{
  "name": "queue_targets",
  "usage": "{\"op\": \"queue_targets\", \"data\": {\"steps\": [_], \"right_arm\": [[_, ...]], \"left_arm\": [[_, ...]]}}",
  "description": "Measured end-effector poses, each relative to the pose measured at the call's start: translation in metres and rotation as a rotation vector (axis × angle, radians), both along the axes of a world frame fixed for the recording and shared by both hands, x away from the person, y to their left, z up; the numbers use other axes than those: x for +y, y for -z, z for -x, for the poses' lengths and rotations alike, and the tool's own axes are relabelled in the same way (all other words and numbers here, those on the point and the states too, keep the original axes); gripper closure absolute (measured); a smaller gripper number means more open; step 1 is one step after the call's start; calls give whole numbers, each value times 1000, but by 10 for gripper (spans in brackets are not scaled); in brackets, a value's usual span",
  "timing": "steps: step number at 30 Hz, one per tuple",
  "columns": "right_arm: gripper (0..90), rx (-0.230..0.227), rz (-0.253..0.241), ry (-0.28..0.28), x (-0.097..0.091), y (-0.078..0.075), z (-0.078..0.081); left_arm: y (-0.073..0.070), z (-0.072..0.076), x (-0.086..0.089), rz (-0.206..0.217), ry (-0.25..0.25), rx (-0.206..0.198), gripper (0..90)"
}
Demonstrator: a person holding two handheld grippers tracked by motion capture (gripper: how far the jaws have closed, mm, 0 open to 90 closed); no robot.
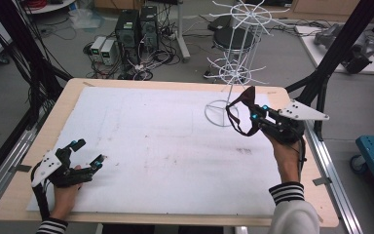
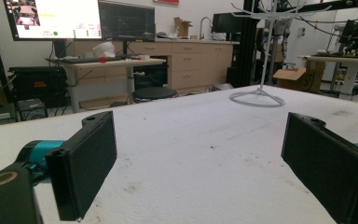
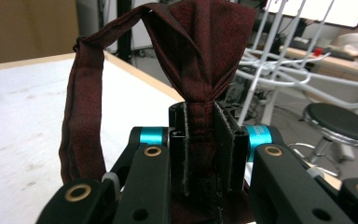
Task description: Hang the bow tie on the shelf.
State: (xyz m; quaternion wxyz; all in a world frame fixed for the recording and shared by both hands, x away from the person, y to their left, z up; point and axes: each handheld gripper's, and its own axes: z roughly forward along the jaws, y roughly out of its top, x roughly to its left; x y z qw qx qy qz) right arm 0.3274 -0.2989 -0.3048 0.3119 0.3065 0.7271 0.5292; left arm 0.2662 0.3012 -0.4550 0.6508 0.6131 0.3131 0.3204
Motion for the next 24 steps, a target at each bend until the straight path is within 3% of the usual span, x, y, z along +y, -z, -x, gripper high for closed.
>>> {"op": "queue_targets", "data": {"steps": [24], "right_arm": [[771,10,-6,194,-8,-1,-21]], "left_arm": [[0,0,0,3,0,0,107]]}}
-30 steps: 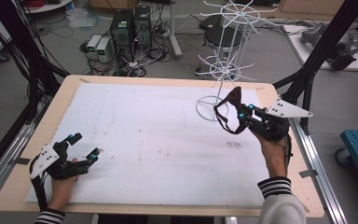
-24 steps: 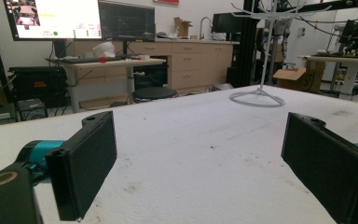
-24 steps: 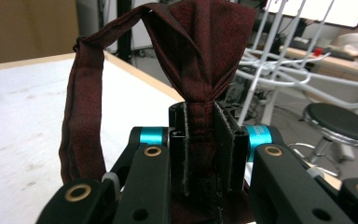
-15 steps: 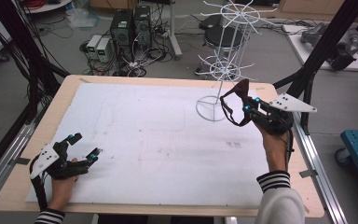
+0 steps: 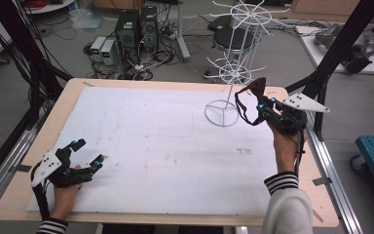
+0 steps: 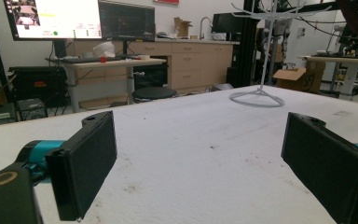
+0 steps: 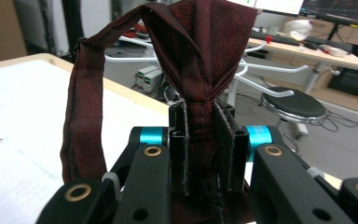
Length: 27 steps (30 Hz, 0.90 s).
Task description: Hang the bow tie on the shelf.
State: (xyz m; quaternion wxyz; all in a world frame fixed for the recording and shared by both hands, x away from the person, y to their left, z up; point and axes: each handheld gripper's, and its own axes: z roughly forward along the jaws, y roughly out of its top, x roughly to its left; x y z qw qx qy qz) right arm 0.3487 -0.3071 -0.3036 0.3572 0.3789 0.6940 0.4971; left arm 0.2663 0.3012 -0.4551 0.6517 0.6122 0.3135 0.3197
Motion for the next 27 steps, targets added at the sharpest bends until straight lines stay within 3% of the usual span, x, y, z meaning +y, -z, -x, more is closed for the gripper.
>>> {"op": "queue_targets", "data": {"steps": [6,27], "right_arm": [[771,17,-8,54,2,5,-8],[770,114,-34,127,7,22,-30]], "left_arm": [[0,0,0,0,0,0,107],[0,0,0,0,1,-1,107]]}}
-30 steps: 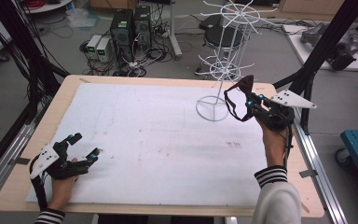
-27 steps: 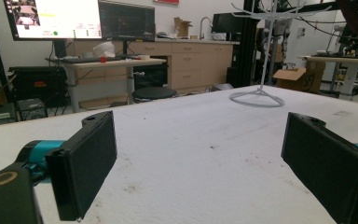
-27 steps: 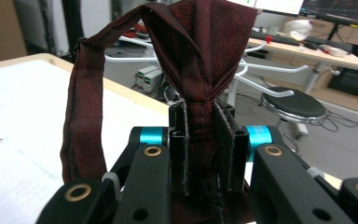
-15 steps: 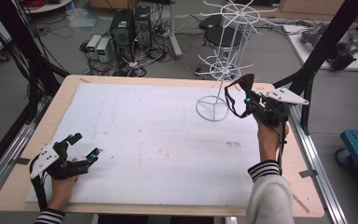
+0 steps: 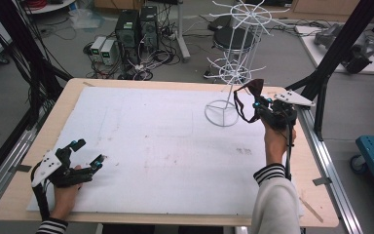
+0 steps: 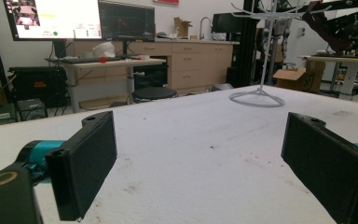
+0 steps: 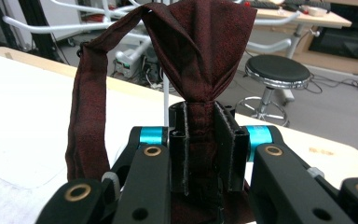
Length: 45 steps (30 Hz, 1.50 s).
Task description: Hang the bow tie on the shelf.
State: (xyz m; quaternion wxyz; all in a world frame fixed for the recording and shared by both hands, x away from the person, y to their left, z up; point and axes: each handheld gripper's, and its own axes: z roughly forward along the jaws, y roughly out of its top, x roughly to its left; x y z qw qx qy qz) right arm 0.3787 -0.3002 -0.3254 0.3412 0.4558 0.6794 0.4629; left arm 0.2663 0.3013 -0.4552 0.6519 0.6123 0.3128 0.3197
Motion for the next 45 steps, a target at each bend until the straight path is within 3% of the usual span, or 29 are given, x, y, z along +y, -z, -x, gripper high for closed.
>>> {"op": "queue_targets", "data": {"steps": [8,20,22,23,24,25,26,27,33,40,42,45], "right_arm": [[768,25,7,18,1,5,-5],[756,57,11,-1,1,8,-8],[588,73,3,-17,2,9,-9],[588,73,3,-17,2,9,-9],[449,77,4,-25,2,10,-10],[167,106,-5,-40,2,13,-12],[167,106,-5,-40,2,13,-12],[7,120,-3,-30,3,16,-13],[6,94,4,-54,4,17,-7],[6,68,-31,-122,13,11,8],[6,38,-11,-149,16,9,16],[6,3,-41,-177,18,9,28]], "left_arm": [[0,0,0,0,1,2,107],[0,0,0,1,0,3,107],[0,0,0,2,0,2,107],[0,0,0,0,1,2,107],[0,0,0,1,0,3,107],[0,0,0,1,0,2,107],[0,0,0,1,0,3,107],[0,0,0,1,-1,2,107],[0,0,0,2,0,4,107],[0,-1,1,1,1,12,107],[0,-1,1,0,2,13,107],[0,-1,1,-2,3,10,107]]}}
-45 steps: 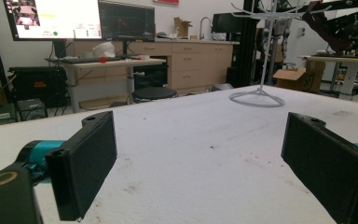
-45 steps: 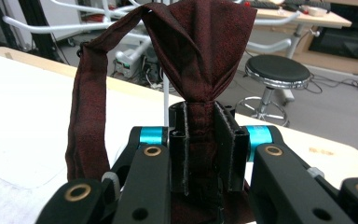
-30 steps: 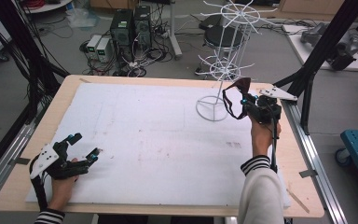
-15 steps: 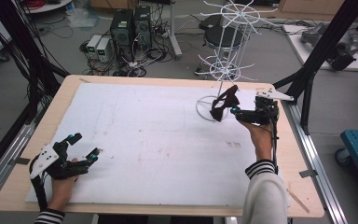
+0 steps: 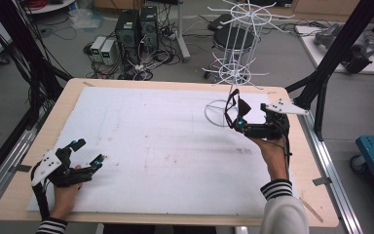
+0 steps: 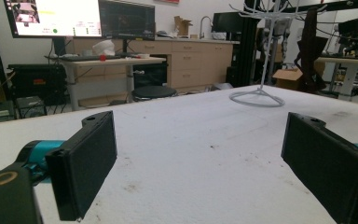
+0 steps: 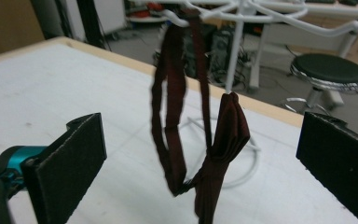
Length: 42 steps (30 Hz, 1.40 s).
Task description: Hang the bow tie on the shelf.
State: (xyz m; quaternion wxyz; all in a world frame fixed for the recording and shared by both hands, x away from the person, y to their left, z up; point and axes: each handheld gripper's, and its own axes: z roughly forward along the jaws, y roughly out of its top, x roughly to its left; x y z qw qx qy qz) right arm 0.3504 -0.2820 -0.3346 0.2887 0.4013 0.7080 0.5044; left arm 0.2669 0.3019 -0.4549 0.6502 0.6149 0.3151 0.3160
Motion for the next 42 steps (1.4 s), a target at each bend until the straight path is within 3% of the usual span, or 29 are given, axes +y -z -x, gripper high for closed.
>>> {"op": "queue_targets", "data": {"steps": [2,5,6,7,10,14,22,25,28,31,37,40,42], "right_arm": [[6,-40,-26,-37,1,5,13],[6,-56,-40,-69,2,9,23],[6,-82,-43,-121,6,11,31],[6,-141,-45,-129,8,14,37],[6,-162,-44,-163,12,20,45],[6,-192,-81,-199,15,42,59],[6,-185,-117,-206,13,72,67],[6,-205,-144,-187,12,86,72],[6,-246,-136,-158,13,101,80],[6,-250,-156,-169,13,107,82],[6,-249,-145,-150,15,117,83],[6,-243,-188,-137,10,118,82],[6,-243,-188,-133,10,118,82]], "left_arm": [[0,0,0,-2,0,0,107],[0,0,0,3,-1,2,107],[0,0,0,4,-1,2,107],[0,0,0,4,-1,2,107],[0,0,0,0,-2,-3,107],[0,1,0,2,-2,-7,107],[0,1,0,4,-2,-7,107],[0,1,0,2,-2,-8,107],[0,1,0,3,-2,-8,107],[0,1,-1,2,-3,-10,107],[0,1,-1,6,-4,-8,107],[0,1,-1,1,-4,-11,107],[0,1,-1,4,-4,-10,107]]}}
